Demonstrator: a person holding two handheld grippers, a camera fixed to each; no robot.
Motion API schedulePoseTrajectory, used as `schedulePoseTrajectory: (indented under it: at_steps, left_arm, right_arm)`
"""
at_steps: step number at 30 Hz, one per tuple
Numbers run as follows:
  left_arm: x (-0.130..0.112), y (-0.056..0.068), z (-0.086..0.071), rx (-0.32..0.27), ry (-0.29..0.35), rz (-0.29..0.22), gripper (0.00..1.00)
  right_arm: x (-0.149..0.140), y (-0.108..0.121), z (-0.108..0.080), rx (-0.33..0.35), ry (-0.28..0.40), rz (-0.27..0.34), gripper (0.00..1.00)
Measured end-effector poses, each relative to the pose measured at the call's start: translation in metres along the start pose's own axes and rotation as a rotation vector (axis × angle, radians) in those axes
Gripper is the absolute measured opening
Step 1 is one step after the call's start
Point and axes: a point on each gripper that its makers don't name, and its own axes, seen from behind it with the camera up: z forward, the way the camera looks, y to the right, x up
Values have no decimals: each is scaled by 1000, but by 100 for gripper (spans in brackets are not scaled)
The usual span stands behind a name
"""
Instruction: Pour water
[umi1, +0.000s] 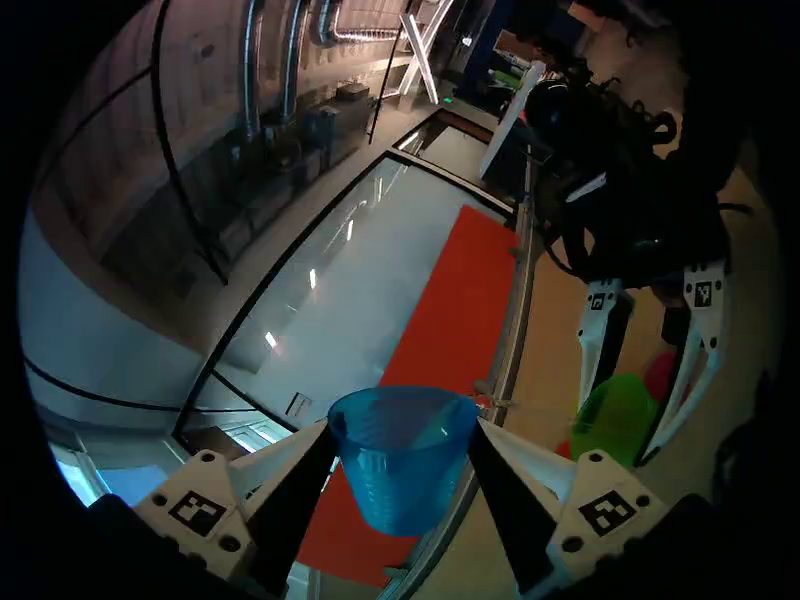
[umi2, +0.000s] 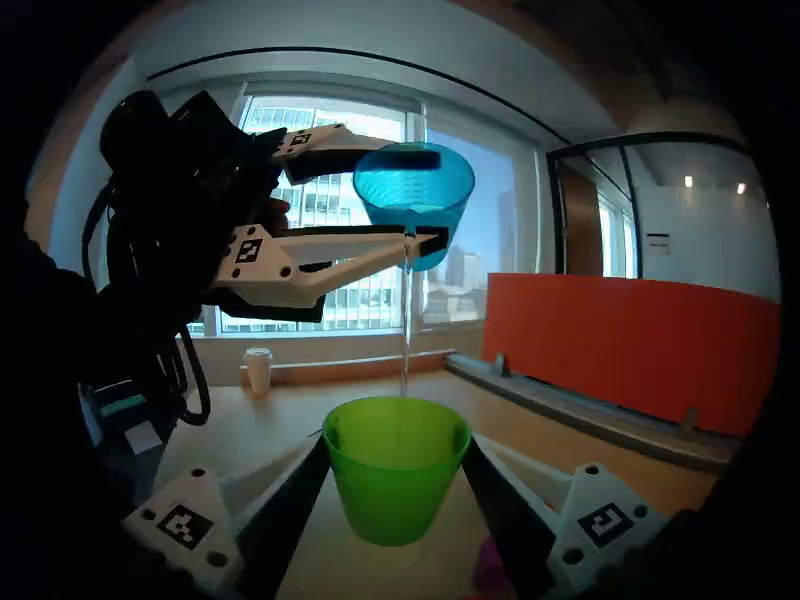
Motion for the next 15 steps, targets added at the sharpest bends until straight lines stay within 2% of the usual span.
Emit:
schedulePoseTrajectory:
  at_steps: [15]
  left_arm:
    - [4, -3, -2, 11, 5, 47, 86]
  right_arm:
    - [0, 0, 1, 0, 1, -5, 91]
